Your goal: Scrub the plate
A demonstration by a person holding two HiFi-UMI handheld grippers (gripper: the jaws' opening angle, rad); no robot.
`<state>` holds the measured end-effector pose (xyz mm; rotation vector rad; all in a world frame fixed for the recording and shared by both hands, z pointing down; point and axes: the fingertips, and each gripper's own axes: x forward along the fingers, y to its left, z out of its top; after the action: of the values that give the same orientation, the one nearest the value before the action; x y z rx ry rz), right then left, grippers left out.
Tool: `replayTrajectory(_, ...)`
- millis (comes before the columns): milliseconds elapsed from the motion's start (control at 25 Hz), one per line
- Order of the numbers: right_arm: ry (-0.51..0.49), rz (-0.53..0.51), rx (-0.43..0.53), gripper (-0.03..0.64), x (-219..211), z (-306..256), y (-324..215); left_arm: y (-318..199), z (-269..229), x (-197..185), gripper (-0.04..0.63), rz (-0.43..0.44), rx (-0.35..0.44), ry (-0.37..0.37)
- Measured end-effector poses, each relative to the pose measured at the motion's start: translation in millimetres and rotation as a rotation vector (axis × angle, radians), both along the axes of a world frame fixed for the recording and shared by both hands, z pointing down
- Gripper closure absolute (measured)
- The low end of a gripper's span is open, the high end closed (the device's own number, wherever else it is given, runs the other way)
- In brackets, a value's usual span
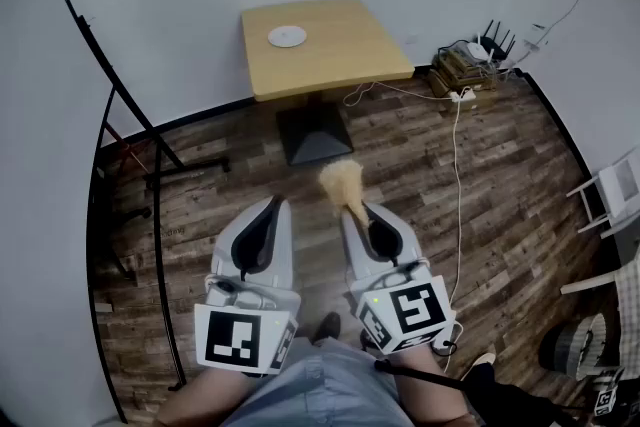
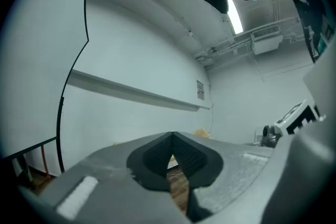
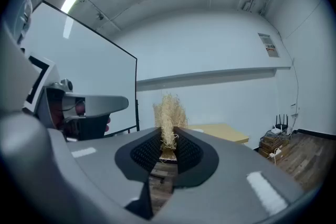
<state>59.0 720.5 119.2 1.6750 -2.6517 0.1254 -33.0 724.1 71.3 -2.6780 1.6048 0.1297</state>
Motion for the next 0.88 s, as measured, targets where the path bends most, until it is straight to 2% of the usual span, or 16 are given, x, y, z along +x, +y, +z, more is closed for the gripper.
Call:
replayTrajectory(320, -0.015, -0.008, -0.013, 0.561, 22.7, 6.7, 7.6, 7.8, 9.4, 25.2, 0.575, 0.009, -0.038, 0.006)
replayTrajectory(560, -0.04, -0.02, -0.035, 0.561, 39.5, 22.0, 14.5, 17.1, 26.3, 40.3, 0.575, -0.008, -0.075, -0.024)
replayTrajectory(760, -0.116, -0.036, -0.087, 0.558, 43.3, 37.6, 3.0, 6.3, 46.4, 39.5, 0.575, -0.021, -0.134, -0.041)
replayTrajectory(880, -0.123, -0.044, -0.114, 0.557, 41.2, 45.6, -16.2, -14.5, 52.4, 34.3, 0.575, -0.029, -0.141, -0.028)
